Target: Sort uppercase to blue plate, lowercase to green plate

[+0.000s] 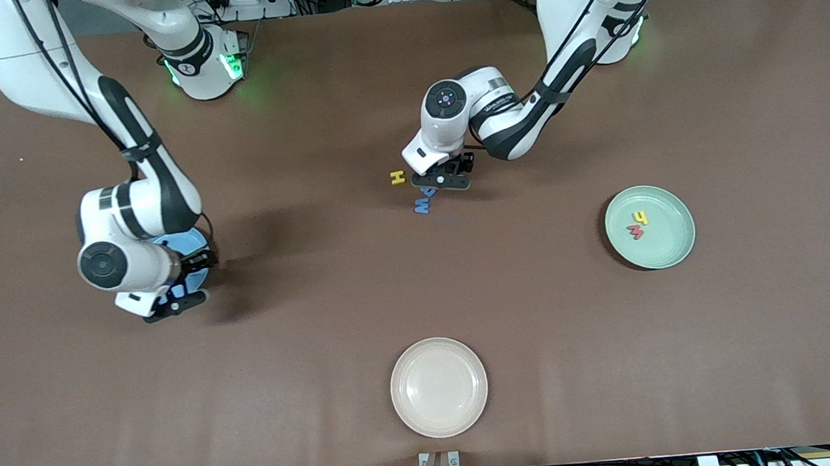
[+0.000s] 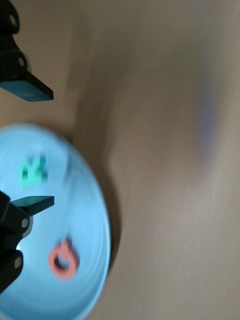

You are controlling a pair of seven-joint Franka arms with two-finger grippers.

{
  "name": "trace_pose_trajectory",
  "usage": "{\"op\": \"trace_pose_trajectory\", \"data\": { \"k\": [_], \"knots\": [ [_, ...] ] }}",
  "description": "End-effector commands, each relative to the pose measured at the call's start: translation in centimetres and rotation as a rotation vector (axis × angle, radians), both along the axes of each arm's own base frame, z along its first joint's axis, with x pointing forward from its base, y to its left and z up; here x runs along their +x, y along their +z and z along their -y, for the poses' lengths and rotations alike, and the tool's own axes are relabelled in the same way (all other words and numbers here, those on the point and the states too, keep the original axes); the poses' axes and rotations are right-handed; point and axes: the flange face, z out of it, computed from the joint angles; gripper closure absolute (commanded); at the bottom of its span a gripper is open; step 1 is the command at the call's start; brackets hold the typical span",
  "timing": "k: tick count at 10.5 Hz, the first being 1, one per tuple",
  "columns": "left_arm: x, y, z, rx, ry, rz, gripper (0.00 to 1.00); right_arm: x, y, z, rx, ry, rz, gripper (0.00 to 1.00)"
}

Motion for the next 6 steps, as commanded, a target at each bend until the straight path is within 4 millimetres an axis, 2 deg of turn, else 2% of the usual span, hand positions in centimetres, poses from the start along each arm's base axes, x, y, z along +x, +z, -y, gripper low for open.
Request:
{"op": "trace_pose_trajectory", "data": {
  "k": [1, 3, 6],
  "knots": [
    [0.0, 0.0, 0.6, 0.007, 0.001, 0.022, 0.29, -0.8, 1.4, -4.3, 0.038, -0.048, 0.007, 0.15],
    [0.0, -0.1, 0.5, 0.008, -0.008, 0.025, 0.37, -1.3, 1.5, -6.6, 0.127, -0.118, -0.018, 0.16],
    [0.2, 0.0, 0.4, 0.01, -0.012, 0.033, 0.6, -2.6, 1.9, -11.8, 0.134, -0.187, -0.018, 0.17]
  ]
}}
